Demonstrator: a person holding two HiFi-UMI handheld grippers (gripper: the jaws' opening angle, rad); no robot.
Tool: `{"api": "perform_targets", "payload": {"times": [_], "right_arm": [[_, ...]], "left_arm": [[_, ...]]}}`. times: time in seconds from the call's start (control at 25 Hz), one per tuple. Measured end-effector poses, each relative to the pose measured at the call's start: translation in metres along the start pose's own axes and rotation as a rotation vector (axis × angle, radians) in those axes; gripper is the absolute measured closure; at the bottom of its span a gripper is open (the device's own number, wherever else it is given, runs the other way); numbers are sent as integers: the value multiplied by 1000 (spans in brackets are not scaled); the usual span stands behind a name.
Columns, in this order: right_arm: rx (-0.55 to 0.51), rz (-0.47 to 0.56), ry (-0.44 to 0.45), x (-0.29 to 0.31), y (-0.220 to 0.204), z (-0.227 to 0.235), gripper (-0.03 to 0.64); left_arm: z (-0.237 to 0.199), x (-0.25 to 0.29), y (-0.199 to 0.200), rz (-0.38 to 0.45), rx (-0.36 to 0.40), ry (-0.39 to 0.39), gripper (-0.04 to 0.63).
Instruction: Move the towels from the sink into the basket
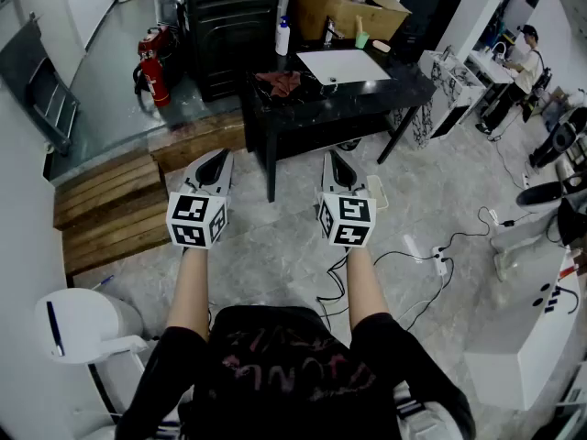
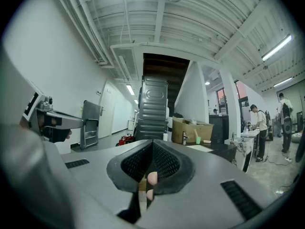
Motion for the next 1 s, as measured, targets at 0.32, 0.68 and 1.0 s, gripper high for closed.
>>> {"api": "perform_targets", "payload": {"times": [0.32, 0.68, 1.0], "right_arm": [[-20, 8, -27, 5, 1, 3, 603], [-8, 5, -28, 2, -2, -3, 602], [-20, -12, -28, 12, 1, 5, 601]], "left_arm": [[-4, 6, -6, -10, -6, -8, 580], [-8, 2, -13, -17, -14, -26, 580], [-13, 9, -23, -33, -34, -33, 580]]}}
Point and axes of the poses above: the fingertips, and each gripper's own axes: x forward along the fingers, z to its right, y out of its top, the point moved 2 cm from there along -x, backward along the fingers, and after that the axes turned 10 degrees about x, right-handed, at the moved point
